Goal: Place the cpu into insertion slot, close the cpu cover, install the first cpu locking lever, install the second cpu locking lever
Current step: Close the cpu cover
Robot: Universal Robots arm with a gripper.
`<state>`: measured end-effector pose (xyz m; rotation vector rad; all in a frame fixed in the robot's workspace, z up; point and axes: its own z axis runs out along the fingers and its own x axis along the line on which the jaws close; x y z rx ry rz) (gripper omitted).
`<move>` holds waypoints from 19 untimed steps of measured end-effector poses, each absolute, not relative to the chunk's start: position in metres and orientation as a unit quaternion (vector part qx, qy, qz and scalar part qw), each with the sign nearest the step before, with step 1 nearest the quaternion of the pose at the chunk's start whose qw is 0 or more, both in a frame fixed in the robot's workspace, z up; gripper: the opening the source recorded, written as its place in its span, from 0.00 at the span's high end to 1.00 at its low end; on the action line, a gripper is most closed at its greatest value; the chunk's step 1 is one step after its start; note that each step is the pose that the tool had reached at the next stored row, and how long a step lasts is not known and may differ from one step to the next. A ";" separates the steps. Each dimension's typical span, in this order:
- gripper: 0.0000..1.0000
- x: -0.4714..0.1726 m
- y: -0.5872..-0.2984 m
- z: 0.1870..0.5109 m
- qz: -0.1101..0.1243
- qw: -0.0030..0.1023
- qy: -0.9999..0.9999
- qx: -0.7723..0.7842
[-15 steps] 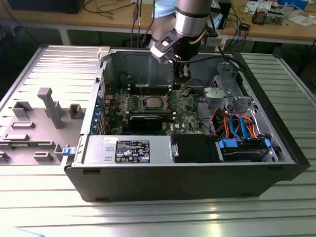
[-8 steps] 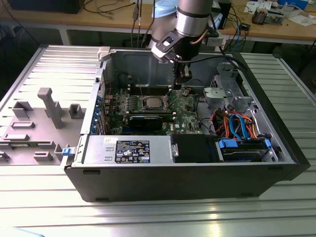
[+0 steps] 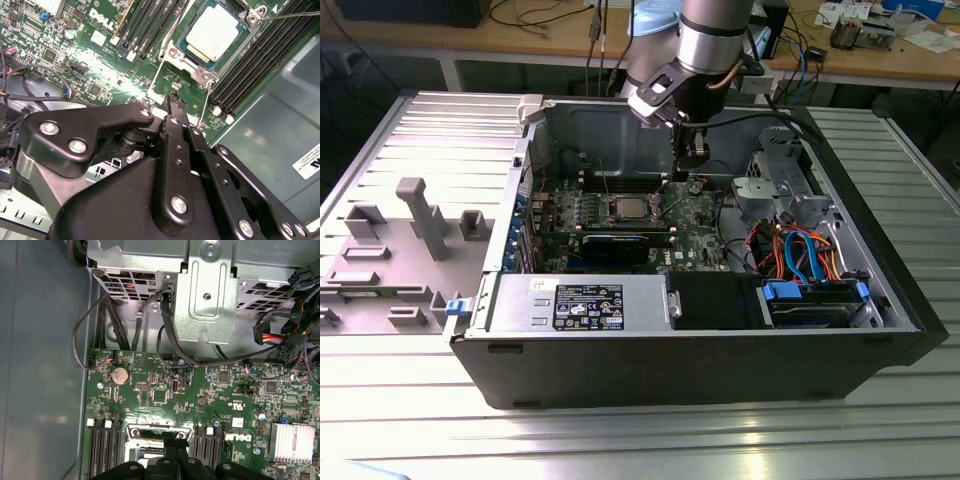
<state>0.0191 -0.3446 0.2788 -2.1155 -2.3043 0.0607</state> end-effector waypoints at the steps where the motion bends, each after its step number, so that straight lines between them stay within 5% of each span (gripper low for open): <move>1: 0.89 0.019 -0.345 0.279 0.019 0.006 -0.736 -0.676; 19: 0.89 0.023 -0.345 0.279 0.019 0.006 -0.736 -0.676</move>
